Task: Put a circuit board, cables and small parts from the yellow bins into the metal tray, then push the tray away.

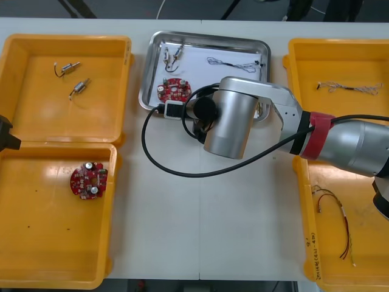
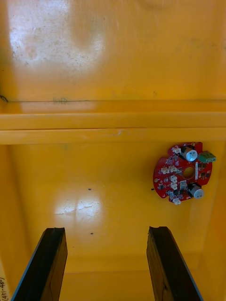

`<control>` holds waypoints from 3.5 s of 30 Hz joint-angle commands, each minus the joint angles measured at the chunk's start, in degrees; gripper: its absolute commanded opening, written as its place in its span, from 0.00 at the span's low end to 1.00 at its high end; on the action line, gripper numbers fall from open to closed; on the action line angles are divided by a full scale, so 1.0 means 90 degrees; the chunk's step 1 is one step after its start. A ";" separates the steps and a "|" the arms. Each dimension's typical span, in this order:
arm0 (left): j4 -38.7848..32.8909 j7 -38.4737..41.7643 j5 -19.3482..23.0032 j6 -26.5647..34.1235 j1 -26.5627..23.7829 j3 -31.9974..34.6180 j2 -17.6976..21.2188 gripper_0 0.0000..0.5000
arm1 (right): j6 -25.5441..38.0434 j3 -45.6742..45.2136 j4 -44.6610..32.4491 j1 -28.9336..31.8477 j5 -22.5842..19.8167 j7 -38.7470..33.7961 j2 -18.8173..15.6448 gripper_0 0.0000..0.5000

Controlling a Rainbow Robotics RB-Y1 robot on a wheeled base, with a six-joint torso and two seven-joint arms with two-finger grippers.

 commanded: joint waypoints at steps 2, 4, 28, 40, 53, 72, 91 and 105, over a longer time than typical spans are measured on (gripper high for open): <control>-0.0143 -0.0129 0.0047 0.0042 0.0116 0.0186 -0.0058 1.00 | -0.0335 -0.0157 0.0203 -0.0295 0.0180 0.0414 -0.0075 0.00; -0.0143 -0.0129 0.0047 0.0042 0.0116 0.0186 -0.0058 1.00 | -0.0423 -0.0157 0.0242 -0.0304 0.0249 0.0444 -0.0075 0.00; -0.0143 -0.0129 0.0047 0.0042 0.0116 0.0186 -0.0058 1.00 | -0.1585 -0.0137 0.0877 -0.0500 0.0444 0.0766 -0.0075 0.00; -0.0143 -0.0129 0.0047 0.0042 0.0116 0.0186 -0.0058 1.00 | -0.1663 0.0038 0.1248 -0.0783 0.0366 0.0805 -0.0036 0.00; -0.0143 -0.0129 0.0047 0.0042 0.0116 0.0186 -0.0058 1.00 | -0.1663 0.0038 0.1336 -0.0822 -0.0005 0.0883 -0.0026 0.53; -0.0143 -0.0129 0.0047 0.0042 0.0116 0.0186 -0.0058 1.00 | -0.0159 -0.0274 0.0487 -0.0832 -0.0279 0.0815 -0.0026 1.00; -0.0143 -0.0129 0.0047 0.0042 0.0116 0.0186 -0.0058 1.00 | 0.3142 -0.1007 -0.2287 -0.0588 -0.1011 -0.0514 -0.0133 1.00; -0.0143 -0.0129 0.0047 0.0042 0.0116 0.0186 -0.0058 1.00 | 0.5384 -0.2647 -0.3927 0.0321 -0.1841 -0.1715 -0.0426 1.00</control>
